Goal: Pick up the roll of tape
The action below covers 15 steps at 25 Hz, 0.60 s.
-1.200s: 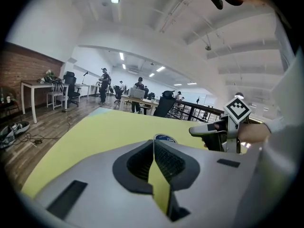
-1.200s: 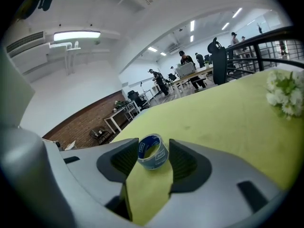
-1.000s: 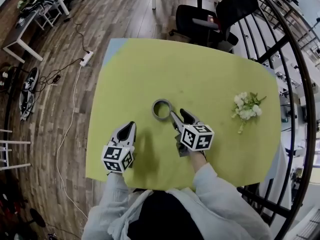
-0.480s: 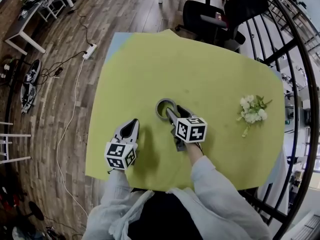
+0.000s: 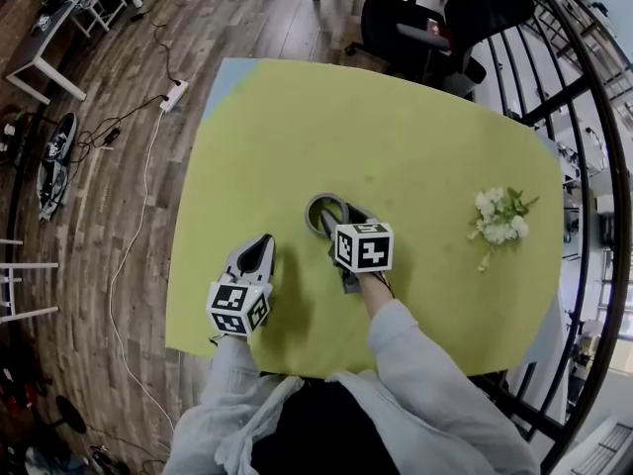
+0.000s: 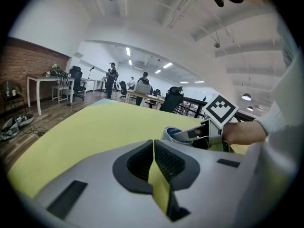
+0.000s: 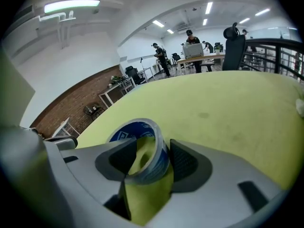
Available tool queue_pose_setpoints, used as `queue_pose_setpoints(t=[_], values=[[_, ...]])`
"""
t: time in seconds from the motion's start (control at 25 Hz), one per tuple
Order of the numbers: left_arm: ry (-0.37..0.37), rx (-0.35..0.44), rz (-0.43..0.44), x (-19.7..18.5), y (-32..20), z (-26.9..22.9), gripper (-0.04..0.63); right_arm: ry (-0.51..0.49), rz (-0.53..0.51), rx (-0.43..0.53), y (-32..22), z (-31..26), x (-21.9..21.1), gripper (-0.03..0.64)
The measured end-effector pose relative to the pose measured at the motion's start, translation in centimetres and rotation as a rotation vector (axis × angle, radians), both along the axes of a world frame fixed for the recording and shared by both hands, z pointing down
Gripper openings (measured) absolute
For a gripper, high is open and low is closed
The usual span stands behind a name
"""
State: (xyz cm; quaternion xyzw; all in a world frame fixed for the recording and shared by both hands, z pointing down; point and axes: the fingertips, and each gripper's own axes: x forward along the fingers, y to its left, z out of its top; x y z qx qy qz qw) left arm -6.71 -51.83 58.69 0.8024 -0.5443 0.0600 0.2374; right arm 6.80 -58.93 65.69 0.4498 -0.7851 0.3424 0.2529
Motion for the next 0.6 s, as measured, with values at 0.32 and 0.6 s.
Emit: queue_pose_setpoints(t=[0.32,0.6], values=[[-0.007,-0.001,-0.011,0.1,0.0,-0.1,0.021,0.071,-0.025,0.091,0.0,-0.6,-0.1,0.104],[-0.033,0.005,-0.021,-0.3,0.9,-0.3,0.021,0.065,-0.026,0.150,0.1,-1.2,0.3,0.100]])
